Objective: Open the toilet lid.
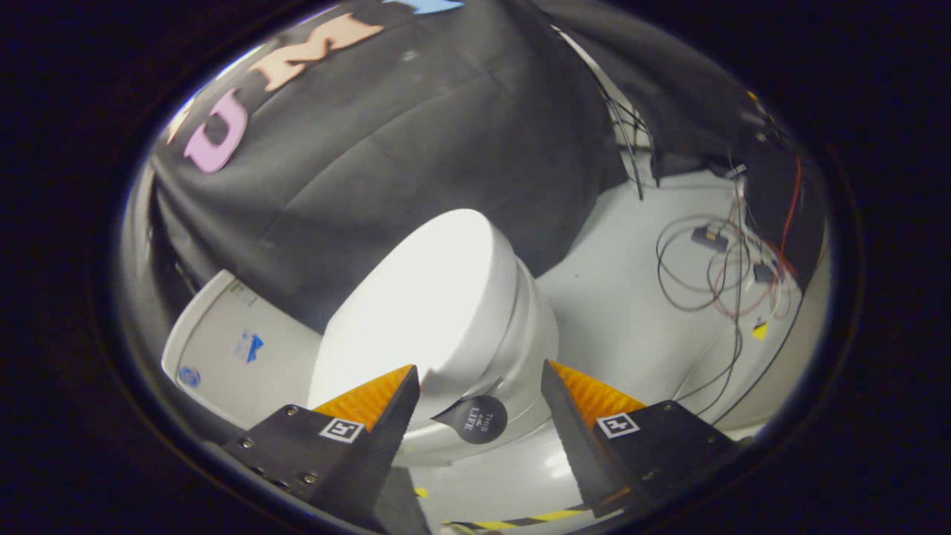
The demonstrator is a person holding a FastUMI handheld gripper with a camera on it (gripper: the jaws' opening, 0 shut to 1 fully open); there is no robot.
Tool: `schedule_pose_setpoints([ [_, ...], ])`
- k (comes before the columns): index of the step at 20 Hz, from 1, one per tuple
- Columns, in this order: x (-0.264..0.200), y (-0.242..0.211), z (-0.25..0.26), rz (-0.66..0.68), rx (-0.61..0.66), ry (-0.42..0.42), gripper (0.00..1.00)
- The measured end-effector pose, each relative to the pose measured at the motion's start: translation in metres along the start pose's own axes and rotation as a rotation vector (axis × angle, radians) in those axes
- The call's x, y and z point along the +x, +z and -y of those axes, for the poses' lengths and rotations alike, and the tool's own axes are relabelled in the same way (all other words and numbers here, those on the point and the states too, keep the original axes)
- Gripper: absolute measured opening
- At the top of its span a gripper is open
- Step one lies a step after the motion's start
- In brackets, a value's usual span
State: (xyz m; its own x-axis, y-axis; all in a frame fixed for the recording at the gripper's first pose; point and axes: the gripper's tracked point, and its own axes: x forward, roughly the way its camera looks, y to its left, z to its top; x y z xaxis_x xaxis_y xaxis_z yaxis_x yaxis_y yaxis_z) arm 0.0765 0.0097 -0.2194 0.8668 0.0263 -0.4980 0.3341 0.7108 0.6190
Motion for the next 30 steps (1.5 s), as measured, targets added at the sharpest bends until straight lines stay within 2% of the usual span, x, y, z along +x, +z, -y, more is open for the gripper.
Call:
schedule_pose_setpoints([
  [2,0.006,0.001,0.007,-0.020,0.123,0.006,0.99],
  [5,0.008,-0.006,0.006,-0.044,0.242,0.030,0.99],
  [6,0.006,-0.010,0.000,-0.058,0.272,0.052,0.96],
  [8,0.003,-0.022,-0.007,-0.099,0.282,0.070,0.82],
  [10,0.003,-0.031,-0.009,-0.127,0.270,0.077,0.82],
  [12,0.004,-0.038,-0.017,-0.157,0.271,0.119,0.82],
  [14,0.005,-0.039,-0.013,-0.171,0.219,0.132,0.64],
  [15,0.006,-0.036,-0.004,-0.167,0.180,0.106,0.64],
  [16,0.010,-0.040,0.009,-0.169,0.216,0.051,0.45],
  [18,0.012,-0.038,0.015,-0.148,0.345,0.063,0.06],
  [20,0.007,-0.036,0.008,-0.145,0.358,0.121,0.06],
  [22,0.003,-0.035,0.006,-0.146,0.313,0.130,0.01],
  [27,-0.005,-0.021,-0.008,-0.130,0.332,0.202,0.01],
  [30,-0.016,-0.010,-0.022,-0.109,0.274,0.222,0.01],
])
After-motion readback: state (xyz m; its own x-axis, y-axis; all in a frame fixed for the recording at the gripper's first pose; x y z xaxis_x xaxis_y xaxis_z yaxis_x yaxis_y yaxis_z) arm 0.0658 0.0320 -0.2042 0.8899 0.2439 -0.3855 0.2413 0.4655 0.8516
